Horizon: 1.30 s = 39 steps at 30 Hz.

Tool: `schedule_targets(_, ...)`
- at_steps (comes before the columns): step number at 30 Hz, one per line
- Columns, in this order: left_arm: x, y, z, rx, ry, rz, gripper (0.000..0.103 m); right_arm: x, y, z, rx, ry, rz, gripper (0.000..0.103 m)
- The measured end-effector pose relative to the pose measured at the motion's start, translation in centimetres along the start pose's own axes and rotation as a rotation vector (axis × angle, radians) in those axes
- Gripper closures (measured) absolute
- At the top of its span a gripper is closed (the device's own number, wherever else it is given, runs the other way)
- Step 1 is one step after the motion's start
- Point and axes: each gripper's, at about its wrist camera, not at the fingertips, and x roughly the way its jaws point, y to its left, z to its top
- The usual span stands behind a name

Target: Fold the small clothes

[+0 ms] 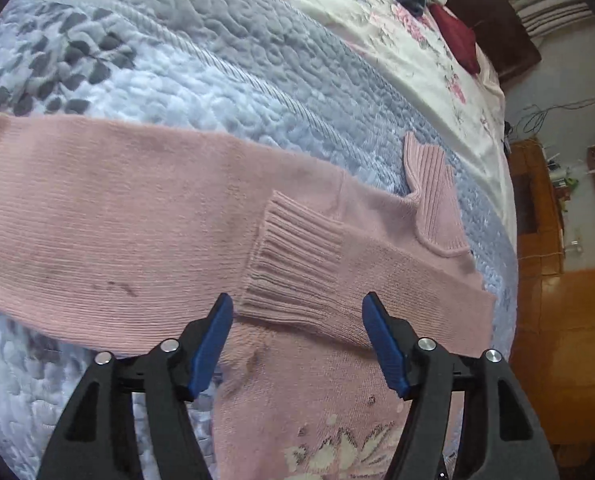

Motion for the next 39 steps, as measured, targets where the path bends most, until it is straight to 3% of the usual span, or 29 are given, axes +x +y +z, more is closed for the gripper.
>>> schedule_targets(4, -10.2, 8.4, 0.9, -0.126, -0.214, 0.022, 0.021, 0.1, 0.1, 0.0, -0.007, 0.005, -0.005, 0.033)
schedule_targets(8, -18.8, 19.9, 0.6, -0.343, -0.393, 0.051, 0.019, 0.2, 0.4, 0.1, -0.024, 0.010, -0.016, 0.030)
schedule_targets(12, -22.9, 29.6, -0.1, -0.574, -0.514, 0.000, 0.019, 0.4, 0.9, 0.1, -0.049, 0.016, -0.041, 0.028)
schedule_targets(15, -22.6, 33.6, 0.7, -0.644, -0.518, -0.006, 0.019, 0.7, 1.4, 0.0, -0.076, 0.022, -0.065, 0.025)
schedule_targets(22, -18.4, 36.3, 3.4, -0.661, -0.498, -0.068, 0.019, 1.1, 2.1, -0.2, -0.115, 0.032, -0.113, 0.024)
schedule_targets(25, -17.6, 36.5, 4.5, -0.638, -0.510, -0.059, 0.026, 1.3, 2.5, -0.3, -0.135, 0.037, -0.134, 0.023)
schedule_targets(29, -17.2, 36.9, 5.3, -0.649, -0.497, -0.083, 0.096, 1.5, 2.8, -0.4, -0.151, 0.040, -0.148, 0.021)
schedule_targets(34, -19.6, 34.6, 5.0, -0.585, -0.540, -0.125, 0.095, 1.4, 2.9, -0.3, -0.148, 0.044, -0.152, 0.021)
schedule_targets(39, -23.4, 24.6, 5.9, -0.360, -0.581, -0.240, 0.095, -0.2, 4.2, 0.4, -0.094, 0.056, -0.153, 0.021)
